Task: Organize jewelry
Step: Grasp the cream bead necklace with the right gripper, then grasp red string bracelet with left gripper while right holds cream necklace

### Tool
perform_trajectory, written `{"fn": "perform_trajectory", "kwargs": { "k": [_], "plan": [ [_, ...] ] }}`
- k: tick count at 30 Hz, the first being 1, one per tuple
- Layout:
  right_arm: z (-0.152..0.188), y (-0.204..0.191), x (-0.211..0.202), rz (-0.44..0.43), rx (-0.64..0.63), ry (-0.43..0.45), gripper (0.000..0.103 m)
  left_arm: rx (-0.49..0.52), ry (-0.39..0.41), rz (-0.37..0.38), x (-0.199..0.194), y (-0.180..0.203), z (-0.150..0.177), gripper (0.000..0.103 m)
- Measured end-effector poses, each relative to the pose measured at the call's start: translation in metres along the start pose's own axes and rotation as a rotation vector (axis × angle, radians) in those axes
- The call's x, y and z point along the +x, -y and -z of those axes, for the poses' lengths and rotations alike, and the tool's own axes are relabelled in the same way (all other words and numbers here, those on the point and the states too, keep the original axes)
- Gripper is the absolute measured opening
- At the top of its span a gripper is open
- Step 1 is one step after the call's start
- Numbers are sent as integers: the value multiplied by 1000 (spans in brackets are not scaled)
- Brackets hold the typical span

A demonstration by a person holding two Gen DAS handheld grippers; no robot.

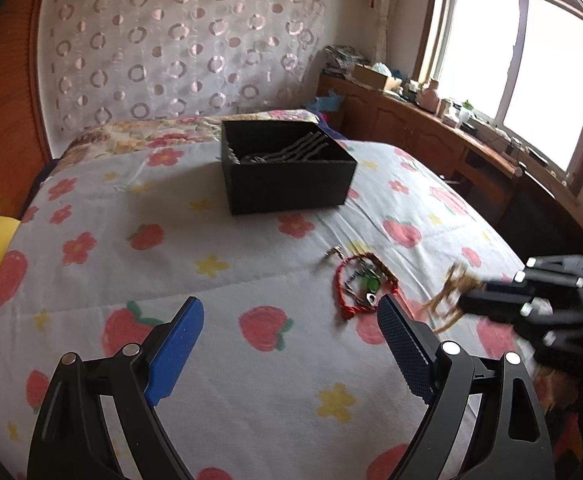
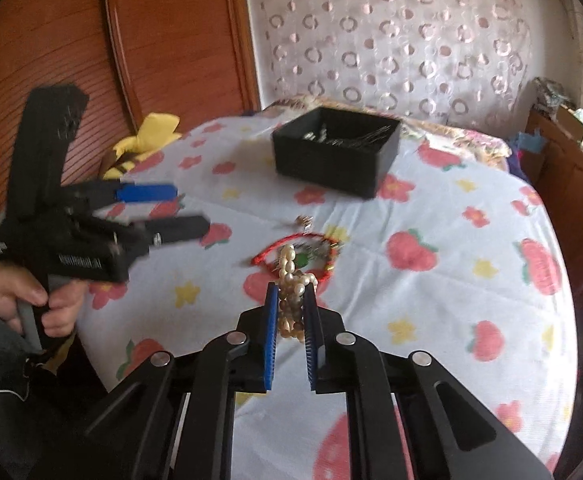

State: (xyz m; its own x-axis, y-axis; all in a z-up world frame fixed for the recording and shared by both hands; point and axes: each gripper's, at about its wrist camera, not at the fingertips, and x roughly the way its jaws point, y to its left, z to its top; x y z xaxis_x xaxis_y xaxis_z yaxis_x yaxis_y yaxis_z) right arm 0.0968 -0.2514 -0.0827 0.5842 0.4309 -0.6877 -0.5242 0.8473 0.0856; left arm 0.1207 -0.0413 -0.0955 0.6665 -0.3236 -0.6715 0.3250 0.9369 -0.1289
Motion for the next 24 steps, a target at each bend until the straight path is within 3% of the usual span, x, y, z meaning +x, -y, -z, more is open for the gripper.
{"fn": "perform_trajectory", "kwargs": {
  "k": [4, 6, 8, 11, 13, 21, 24],
  "plan": [
    [-1, 17, -13, 20, 24, 26, 14, 23, -19, 23, 8, 8, 1, 85],
    [0, 24, -17, 31, 35, 32, 14, 25, -28, 41, 13, 10, -1, 73],
    [1, 30, -19, 38, 46, 35, 14, 27, -52, 63, 19, 11, -3, 53],
    [4, 36, -19, 42, 60, 37, 14, 37, -88, 83, 32, 13, -7, 35],
    [6, 38, -18, 41, 67, 36, 14, 39, -112, 89, 40, 15, -11, 30],
    [11, 40, -13, 34, 77, 33, 14, 87, -164, 67, 65, 28, -24, 26],
    [12, 39, -13, 31, 78, 32, 14, 105, -179, 57, 69, 29, -23, 19]
  ]
}}
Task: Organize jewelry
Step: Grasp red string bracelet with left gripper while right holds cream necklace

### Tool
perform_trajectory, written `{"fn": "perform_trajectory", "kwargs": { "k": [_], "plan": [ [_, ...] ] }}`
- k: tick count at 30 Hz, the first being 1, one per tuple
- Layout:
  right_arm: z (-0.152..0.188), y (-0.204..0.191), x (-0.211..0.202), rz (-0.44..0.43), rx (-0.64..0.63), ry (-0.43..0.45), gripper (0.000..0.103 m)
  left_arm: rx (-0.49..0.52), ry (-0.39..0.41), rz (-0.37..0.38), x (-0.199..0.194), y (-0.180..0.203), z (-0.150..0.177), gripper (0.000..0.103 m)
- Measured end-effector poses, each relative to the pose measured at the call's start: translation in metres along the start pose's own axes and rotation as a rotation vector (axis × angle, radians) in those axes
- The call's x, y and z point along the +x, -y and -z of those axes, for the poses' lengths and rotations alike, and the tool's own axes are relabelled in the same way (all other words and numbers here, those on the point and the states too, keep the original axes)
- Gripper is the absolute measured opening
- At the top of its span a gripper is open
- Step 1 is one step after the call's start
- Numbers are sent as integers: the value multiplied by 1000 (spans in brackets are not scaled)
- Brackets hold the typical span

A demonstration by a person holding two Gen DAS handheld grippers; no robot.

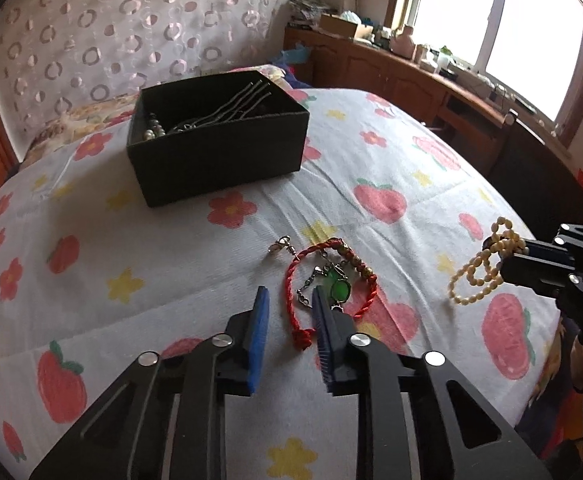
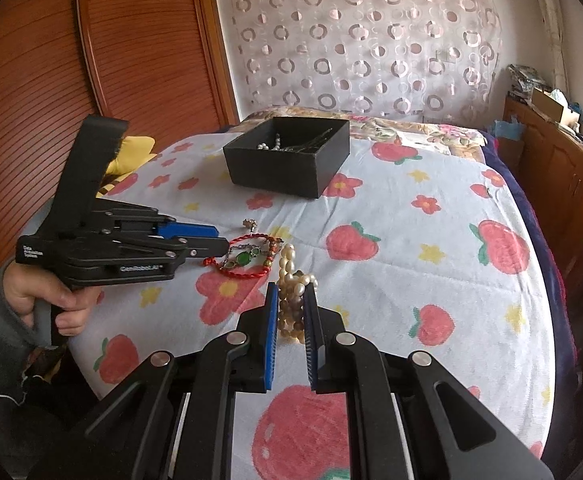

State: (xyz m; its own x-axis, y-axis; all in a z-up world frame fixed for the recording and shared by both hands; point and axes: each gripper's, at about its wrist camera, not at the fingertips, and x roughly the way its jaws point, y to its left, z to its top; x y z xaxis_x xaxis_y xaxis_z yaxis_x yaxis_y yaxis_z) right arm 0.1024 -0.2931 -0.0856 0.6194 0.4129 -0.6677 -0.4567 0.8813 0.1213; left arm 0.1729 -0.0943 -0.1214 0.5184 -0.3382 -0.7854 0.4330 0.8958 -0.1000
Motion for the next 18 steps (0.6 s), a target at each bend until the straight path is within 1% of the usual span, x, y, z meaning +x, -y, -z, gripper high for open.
{"fn": "perform_trajectory", "kwargs": {
  "k": [5, 11, 15, 17, 18],
  "plan": [
    [1, 0, 1, -2, 1, 0, 14, 25, -10, -42, 4, 2, 0, 8],
    [1, -1, 1, -1, -2, 0, 14, 42, -17, -68, 5, 4, -1, 7],
    [1, -2, 1, -1, -3, 1, 14, 75, -21, -89, 8, 11, -5, 7],
    [1, -2, 1, -1, -3, 0, 14, 89, -23, -74, 8, 12, -6, 2],
    [1, -3, 1, -1, -4, 0, 14, 96, -22, -77, 7, 11, -7, 2]
  ]
}}
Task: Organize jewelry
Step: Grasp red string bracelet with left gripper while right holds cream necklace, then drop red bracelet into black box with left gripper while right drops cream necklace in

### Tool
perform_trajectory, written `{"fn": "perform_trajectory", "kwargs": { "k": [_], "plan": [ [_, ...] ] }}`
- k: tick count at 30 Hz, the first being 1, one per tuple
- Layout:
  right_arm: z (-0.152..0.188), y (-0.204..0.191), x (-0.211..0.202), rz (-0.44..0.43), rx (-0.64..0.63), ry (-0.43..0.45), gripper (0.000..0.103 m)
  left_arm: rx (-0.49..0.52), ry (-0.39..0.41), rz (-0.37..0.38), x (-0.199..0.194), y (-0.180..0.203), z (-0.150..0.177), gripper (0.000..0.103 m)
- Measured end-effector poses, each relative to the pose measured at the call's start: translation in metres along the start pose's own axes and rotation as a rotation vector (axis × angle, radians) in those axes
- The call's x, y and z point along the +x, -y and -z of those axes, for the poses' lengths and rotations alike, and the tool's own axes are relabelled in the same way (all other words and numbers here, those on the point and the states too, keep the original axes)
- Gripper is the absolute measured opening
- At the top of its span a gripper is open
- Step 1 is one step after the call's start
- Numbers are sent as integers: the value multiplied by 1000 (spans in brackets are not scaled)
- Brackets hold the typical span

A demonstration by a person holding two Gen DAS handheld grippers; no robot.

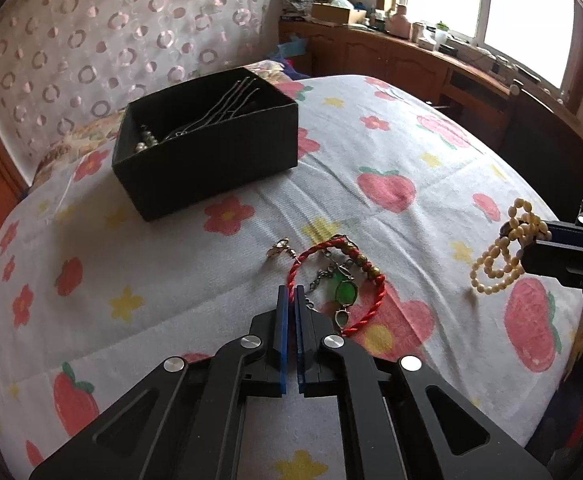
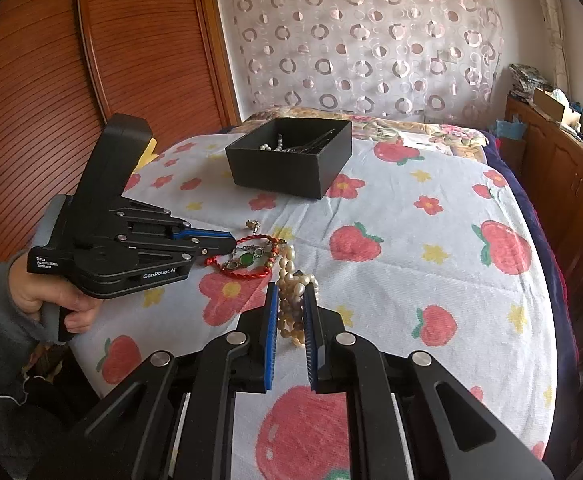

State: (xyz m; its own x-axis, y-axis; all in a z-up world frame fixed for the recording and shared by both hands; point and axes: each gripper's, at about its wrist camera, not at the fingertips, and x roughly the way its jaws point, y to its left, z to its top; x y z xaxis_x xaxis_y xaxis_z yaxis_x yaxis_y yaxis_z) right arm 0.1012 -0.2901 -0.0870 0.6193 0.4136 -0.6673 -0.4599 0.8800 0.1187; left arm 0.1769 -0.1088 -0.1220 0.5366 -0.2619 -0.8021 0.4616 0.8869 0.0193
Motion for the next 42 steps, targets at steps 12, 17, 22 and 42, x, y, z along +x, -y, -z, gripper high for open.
{"fn": "perform_trajectory", "kwargs": {
  "k": [12, 17, 22, 42],
  "plan": [
    [-13, -2, -10, -1, -13, 34, 14, -6, 220, 46, -82, 6, -26, 1],
    [-25, -1, -16, 2, -24, 56, 14, -6, 281, 36, -103, 2, -41, 2],
    [-44, 0, -19, 7, -45, 87, 14, -29, 302, 17, -104, -12, -54, 1],
    [-155, 6, 25, -50, -131, 163, 14, -125, 257, -24, -34, -84, -95, 2]
  ]
}}
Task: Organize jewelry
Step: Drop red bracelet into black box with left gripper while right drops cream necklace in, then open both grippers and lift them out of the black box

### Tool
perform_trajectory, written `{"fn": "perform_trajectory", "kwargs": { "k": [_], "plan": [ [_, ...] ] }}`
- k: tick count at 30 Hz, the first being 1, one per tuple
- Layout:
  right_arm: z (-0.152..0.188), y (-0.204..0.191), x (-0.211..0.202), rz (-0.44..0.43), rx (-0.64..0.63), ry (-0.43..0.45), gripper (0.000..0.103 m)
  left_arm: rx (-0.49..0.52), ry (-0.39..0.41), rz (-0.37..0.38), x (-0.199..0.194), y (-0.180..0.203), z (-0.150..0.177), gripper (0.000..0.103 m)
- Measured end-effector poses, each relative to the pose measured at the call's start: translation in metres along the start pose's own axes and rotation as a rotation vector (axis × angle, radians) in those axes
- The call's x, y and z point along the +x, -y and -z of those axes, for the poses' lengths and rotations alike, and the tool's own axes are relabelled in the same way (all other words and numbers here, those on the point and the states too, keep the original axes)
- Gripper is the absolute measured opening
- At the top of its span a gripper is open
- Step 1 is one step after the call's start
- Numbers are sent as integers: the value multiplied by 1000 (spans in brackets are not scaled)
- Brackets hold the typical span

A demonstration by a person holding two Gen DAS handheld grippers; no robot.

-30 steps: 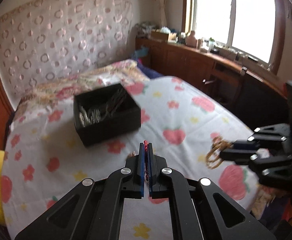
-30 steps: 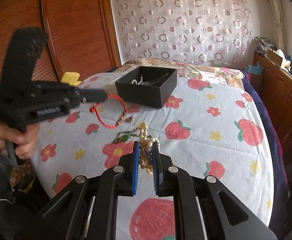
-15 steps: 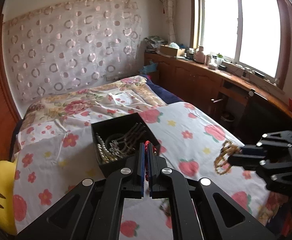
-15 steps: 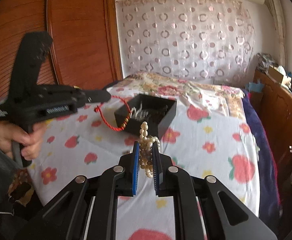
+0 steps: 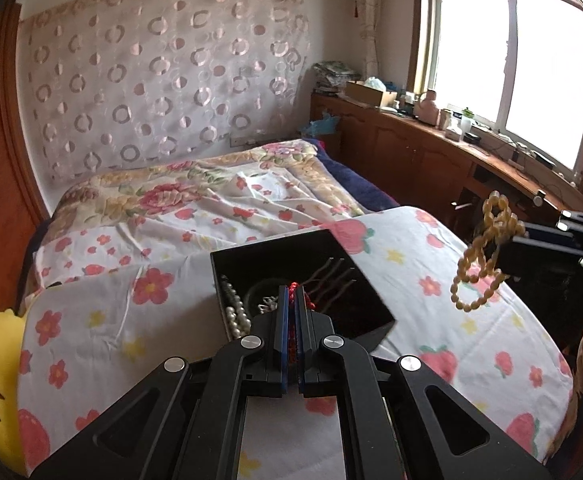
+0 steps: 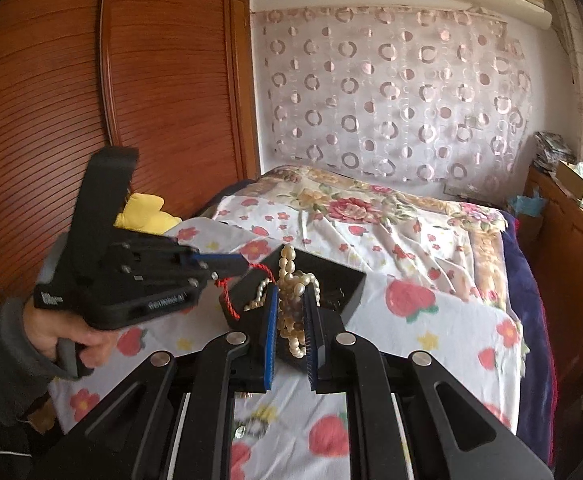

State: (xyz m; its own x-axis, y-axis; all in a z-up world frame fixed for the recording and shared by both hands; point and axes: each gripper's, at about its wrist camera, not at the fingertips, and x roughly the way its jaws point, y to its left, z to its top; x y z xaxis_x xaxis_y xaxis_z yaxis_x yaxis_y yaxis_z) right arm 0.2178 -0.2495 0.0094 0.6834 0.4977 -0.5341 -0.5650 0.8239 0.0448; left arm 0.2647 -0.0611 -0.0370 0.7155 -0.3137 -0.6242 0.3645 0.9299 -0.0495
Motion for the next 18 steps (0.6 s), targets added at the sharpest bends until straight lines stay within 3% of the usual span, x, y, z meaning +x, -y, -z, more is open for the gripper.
{"fn": "perform_trajectory", "kwargs": {
  "k": [9, 18],
  "plan": [
    [-9, 6, 54, -46, -1, -50, 14, -28, -40, 10, 33, -20, 3, 2],
    [0, 7, 94, -74, 15, -120, 14, -46, -35, 23, 37, -30, 3, 2]
  ]
}}
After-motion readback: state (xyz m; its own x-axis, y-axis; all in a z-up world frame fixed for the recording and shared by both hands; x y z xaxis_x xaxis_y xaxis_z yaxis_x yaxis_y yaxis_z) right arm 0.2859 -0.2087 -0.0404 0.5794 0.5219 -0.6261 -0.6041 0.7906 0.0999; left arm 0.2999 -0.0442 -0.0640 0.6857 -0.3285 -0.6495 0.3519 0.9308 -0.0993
